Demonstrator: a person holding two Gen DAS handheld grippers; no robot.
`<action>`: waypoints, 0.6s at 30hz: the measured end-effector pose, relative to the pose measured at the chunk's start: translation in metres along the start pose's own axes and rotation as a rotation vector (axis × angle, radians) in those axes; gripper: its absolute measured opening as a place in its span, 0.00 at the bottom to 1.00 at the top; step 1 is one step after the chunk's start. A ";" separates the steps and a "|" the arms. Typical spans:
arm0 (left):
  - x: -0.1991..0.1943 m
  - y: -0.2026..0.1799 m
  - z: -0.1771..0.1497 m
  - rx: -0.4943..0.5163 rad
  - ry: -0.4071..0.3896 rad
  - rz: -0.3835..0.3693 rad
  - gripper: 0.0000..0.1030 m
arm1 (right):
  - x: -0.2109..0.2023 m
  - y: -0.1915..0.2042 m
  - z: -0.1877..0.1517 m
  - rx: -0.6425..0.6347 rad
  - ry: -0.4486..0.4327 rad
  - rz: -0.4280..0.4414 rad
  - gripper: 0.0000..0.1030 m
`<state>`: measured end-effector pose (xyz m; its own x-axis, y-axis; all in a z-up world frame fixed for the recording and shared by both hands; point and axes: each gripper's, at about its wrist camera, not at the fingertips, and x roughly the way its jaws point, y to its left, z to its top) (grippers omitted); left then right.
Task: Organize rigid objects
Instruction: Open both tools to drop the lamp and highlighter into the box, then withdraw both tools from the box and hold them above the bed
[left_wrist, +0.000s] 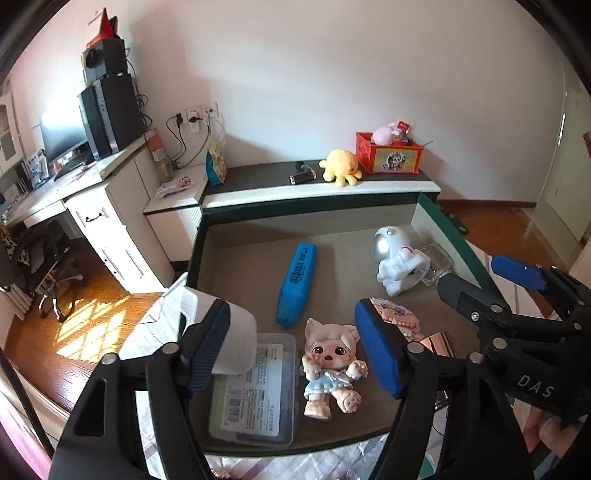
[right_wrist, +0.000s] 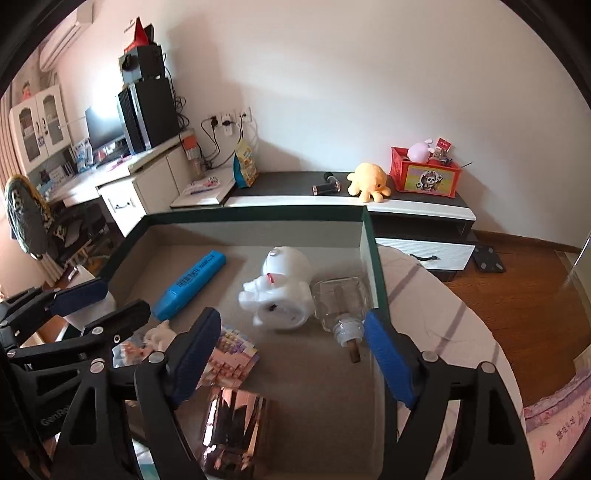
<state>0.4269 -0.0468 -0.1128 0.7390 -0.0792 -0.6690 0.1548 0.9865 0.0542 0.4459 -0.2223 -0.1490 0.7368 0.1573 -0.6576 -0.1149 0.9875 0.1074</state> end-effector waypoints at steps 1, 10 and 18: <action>-0.012 0.001 -0.002 0.001 -0.026 0.003 0.78 | -0.010 -0.001 -0.001 0.011 -0.015 0.014 0.80; -0.146 0.007 -0.041 -0.029 -0.269 0.054 0.97 | -0.132 0.027 -0.028 -0.019 -0.204 0.066 0.82; -0.241 0.004 -0.096 -0.037 -0.424 0.104 1.00 | -0.230 0.060 -0.071 -0.088 -0.357 0.030 0.83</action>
<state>0.1867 -0.0101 -0.0221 0.9544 -0.0231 -0.2975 0.0469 0.9962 0.0733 0.2224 -0.1992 -0.0440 0.9164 0.1905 -0.3520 -0.1855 0.9815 0.0484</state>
